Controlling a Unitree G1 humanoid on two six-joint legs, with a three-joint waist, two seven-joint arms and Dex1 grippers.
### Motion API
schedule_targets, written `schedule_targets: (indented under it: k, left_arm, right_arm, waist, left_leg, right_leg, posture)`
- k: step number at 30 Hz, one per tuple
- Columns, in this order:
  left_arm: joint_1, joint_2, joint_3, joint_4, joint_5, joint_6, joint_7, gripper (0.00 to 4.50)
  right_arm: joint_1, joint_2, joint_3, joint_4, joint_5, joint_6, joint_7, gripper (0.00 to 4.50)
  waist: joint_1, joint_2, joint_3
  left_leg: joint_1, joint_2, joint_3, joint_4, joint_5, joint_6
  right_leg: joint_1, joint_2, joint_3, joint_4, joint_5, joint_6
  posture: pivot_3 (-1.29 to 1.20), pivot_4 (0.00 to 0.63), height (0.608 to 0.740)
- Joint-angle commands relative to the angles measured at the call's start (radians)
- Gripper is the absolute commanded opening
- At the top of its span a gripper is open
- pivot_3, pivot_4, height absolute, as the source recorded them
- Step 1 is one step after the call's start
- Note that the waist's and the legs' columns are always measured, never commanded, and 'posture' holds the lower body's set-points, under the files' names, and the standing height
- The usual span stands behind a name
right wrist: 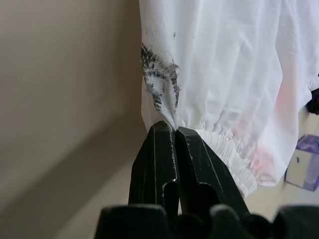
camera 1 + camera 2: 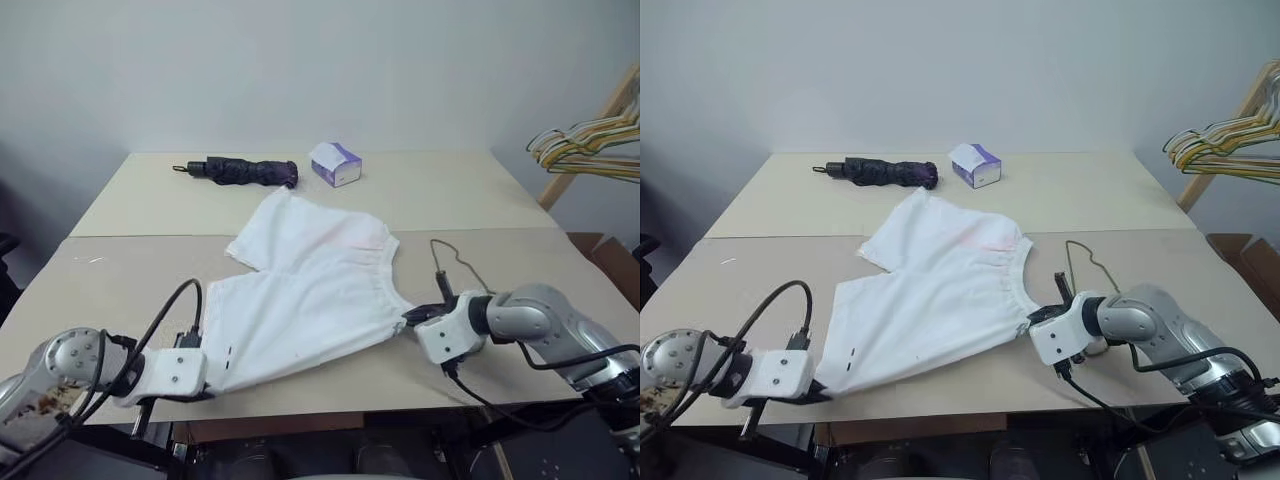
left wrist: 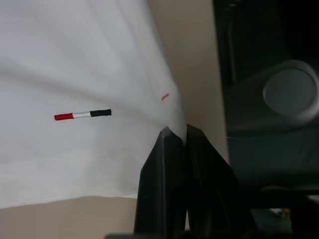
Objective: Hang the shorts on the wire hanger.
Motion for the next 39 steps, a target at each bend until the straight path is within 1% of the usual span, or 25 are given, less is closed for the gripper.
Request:
schedule_targets:
  k: [1,3,5,6,7,9,11,13,14,15,17,18,20,22,23,25,27,29,31,35,39]
  left_arm:
    - [-0.013,0.009,0.023,-0.013,0.004,0.027,0.000,0.00]
    - [-0.022,0.000,0.020,-0.007,-0.006,0.005,-0.005,0.00]
    - [-0.037,-0.019,0.020,-0.007,-0.026,0.008,-0.005,0.48]
    - [-0.046,-0.021,0.020,-0.003,-0.028,0.000,-0.012,0.72]
    - [-0.056,-0.024,0.023,0.004,-0.029,-0.005,-0.016,1.02]
    - [-0.070,-0.020,0.030,0.019,-0.033,-0.013,-0.033,1.62]
    - [-0.076,-0.007,0.053,0.034,-0.057,-0.017,-0.066,2.32]
    - [-0.107,-0.004,0.102,0.068,-0.107,-0.011,-0.094,2.92]
    - [-0.128,-0.015,0.120,0.083,-0.135,-0.005,-0.099,3.21]
    - [-0.147,-0.028,0.129,0.093,-0.159,0.002,-0.100,3.58]
    - [-0.204,-0.089,0.133,0.104,-0.204,0.026,-0.055,4.19]
    - [-0.223,-0.114,0.134,0.104,-0.217,0.040,-0.035,4.47]
    - [-0.305,-0.222,0.131,0.092,-0.303,0.104,0.040,4.47]
    - [-0.368,-0.316,0.129,0.077,-0.382,0.163,0.093,4.47]
    - [-0.390,-0.353,0.125,0.072,-0.398,0.172,0.111,4.47]
    - [-0.419,-0.399,0.117,0.067,-0.413,0.185,0.133,4.47]
    - [-0.444,-0.431,0.106,0.063,-0.426,0.199,0.153,4.47]
    - [-0.478,-0.468,0.083,0.062,-0.428,0.206,0.172,4.47]
    - [-0.496,-0.486,0.065,0.062,-0.424,0.207,0.171,4.47]
    - [-0.520,-0.505,0.045,0.066,-0.414,0.200,0.177,4.47]
    - [-0.548,-0.527,0.040,0.066,-0.418,0.205,0.198,4.47]
  right_arm:
    - [0.016,-0.046,-0.054,-0.042,0.070,-0.009,0.057,0.29]
    - [0.021,-0.047,-0.059,-0.058,0.078,-0.003,0.064,0.86]
    - [0.020,-0.055,-0.059,-0.059,0.083,-0.015,0.078,1.53]
    - [0.023,-0.065,-0.062,-0.055,0.082,-0.018,0.087,1.94]
    - [0.029,-0.079,-0.068,-0.056,0.090,-0.020,0.099,2.33]
    - [0.043,-0.099,-0.085,-0.066,0.118,-0.006,0.119,2.97]
    - [0.072,-0.126,-0.118,-0.090,0.187,0.019,0.149,3.69]
    - [0.120,-0.142,-0.226,-0.144,0.331,0.160,0.160,4.37]
    - [0.132,-0.134,-0.274,-0.165,0.376,0.263,0.142,4.50]
    - [0.134,-0.120,-0.306,-0.182,0.399,0.365,0.117,4.50]
    - [0.112,-0.075,-0.342,-0.197,0.409,0.610,0.034,4.50]
    - [0.106,-0.061,-0.352,-0.206,0.412,0.693,0.011,4.50]
    - [0.057,0.012,-0.385,-0.215,0.468,0.995,-0.077,4.50]
    - [-0.005,0.115,-0.429,-0.204,0.498,1.252,-0.191,4.50]
    - [-0.046,0.184,-0.464,-0.189,0.508,1.375,-0.255,4.50]
    - [-0.107,0.309,-0.526,-0.170,0.509,1.545,-0.369,4.50]
    - [-0.133,0.387,-0.552,-0.165,0.490,1.630,-0.453,4.50]
    - [-0.145,0.472,-0.566,-0.145,0.471,1.670,-0.536,4.50]
    - [-0.144,0.519,-0.559,-0.124,0.461,1.685,-0.585,4.50]
    - [-0.131,0.543,-0.553,-0.073,0.464,1.683,-0.617,4.50]
    - [-0.101,0.537,-0.532,-0.022,0.457,1.660,-0.643,4.50]
  waist:
    - [0.003,0.001,0.001]
    - [0.008,0.001,0.001]
    - [0.014,0.001,0.001]
    - [0.016,0.001,0.001]
    - [0.019,0.001,0.001]
    - [0.025,0.001,0.001]
    - [0.027,0.001,0.001]
    - [0.031,0.001,0.001]
    - [0.033,0.001,0.001]
    - [0.033,0.001,0.001]
    - [0.033,0.001,0.000]
    - [0.031,0.001,0.000]
    - [0.030,0.000,-0.001]
    - [0.029,-0.001,-0.001]
    - [0.027,-0.001,-0.001]
    - [0.022,-0.001,-0.001]
    - [0.022,-0.001,-0.001]
    - [0.022,-0.001,-0.001]
    - [0.022,-0.001,-0.001]
    - [0.017,0.000,-0.001]
    - [0.010,-0.001,-0.001]
  left_leg:
    - [0.000,0.000,0.000,0.000,0.000,0.000]
    - [0.000,-0.001,0.000,0.000,0.000,0.000]
    - [0.000,0.000,0.000,0.000,0.000,0.000]
    - [0.001,-0.001,0.001,0.000,0.000,0.000]
    - [0.001,0.000,0.001,0.000,0.000,-0.001]
    - [0.001,0.000,0.001,0.000,0.000,-0.001]
    - [0.000,0.000,0.002,0.000,0.000,0.000]
    - [-0.001,0.000,0.002,0.000,0.000,0.000]
    - [-0.001,0.000,0.002,0.000,0.000,0.000]
    - [-0.002,0.000,0.002,0.000,0.000,0.000]
    - [-0.001,0.001,0.002,0.001,0.000,0.000]
    - [-0.001,0.001,0.002,0.001,0.000,-0.001]
    - [0.000,0.001,0.002,0.001,-0.003,-0.005]
    - [-0.001,0.002,0.001,0.003,-0.003,-0.004]
    - [-0.002,0.002,0.000,0.005,-0.001,-0.001]
    - [-0.003,0.001,0.001,0.006,0.000,0.000]
    - [-0.003,0.001,0.000,0.006,0.000,0.000]
    - [-0.004,0.001,0.000,0.006,0.000,0.000]
    - [-0.007,0.000,0.000,0.006,0.000,0.000]
    - [-0.014,-0.003,0.000,0.006,0.001,0.001]
    - [-0.016,-0.004,-0.002,0.006,0.001,0.001]
  right_leg:
    - [0.000,0.000,0.000,0.000,0.000,0.000]
    - [0.000,0.000,0.000,0.000,0.000,0.000]
    - [-0.002,0.000,0.000,0.000,0.000,0.000]
    - [-0.003,0.000,0.000,0.000,0.000,0.000]
    - [-0.004,0.000,0.000,0.000,0.000,0.000]
    - [-0.005,0.000,0.000,0.000,0.000,0.000]
    - [-0.006,0.000,0.000,0.000,0.000,0.000]
    - [-0.006,0.000,0.000,0.000,0.000,0.000]
    - [-0.007,0.000,0.000,0.000,0.000,0.000]
    - [-0.007,0.000,0.000,0.000,0.000,0.000]
    - [-0.006,0.000,0.000,0.000,0.000,-0.001]
    - [-0.006,0.000,0.001,0.000,0.001,-0.001]
    - [-0.005,0.000,0.001,0.000,0.001,-0.001]
    - [-0.002,0.001,0.001,0.001,0.003,0.002]
    - [-0.001,0.002,0.001,0.004,0.006,0.006]
    - [-0.003,0.002,0.002,0.006,0.005,0.006]
    - [-0.003,0.003,0.003,0.007,0.005,0.006]
    - [-0.005,0.004,0.003,0.008,0.005,0.006]
    - [-0.007,0.004,0.003,0.008,0.005,0.007]
    - [-0.014,0.002,0.005,0.009,0.005,0.009]
    - [-0.015,0.002,0.005,0.009,0.005,0.010]
  posture:
    - [-0.04,0.000,0.740]
    - [-0.04,0.000,0.740]
    - [-0.05,0.000,0.740]
    - [-0.05,0.000,0.740]
    - [-0.05,0.000,0.740]
    - [-0.05,0.000,0.740]
    - [-0.05,0.000,0.740]
    - [-0.05,0.000,0.740]
    - [-0.05,0.000,0.740]
    - [-0.05,0.000,0.740]
    - [-0.06,0.000,0.740]
    - [-0.06,0.000,0.740]
    - [-0.06,0.000,0.740]
    - [-0.08,0.000,0.740]
    - [-0.08,0.000,0.740]
    - [-0.08,0.000,0.740]
    - [-0.10,0.000,0.740]
    - [-0.10,0.000,0.740]
    - [-0.11,0.000,0.740]
    - [-0.11,0.000,0.740]
    - [-0.10,0.000,0.740]
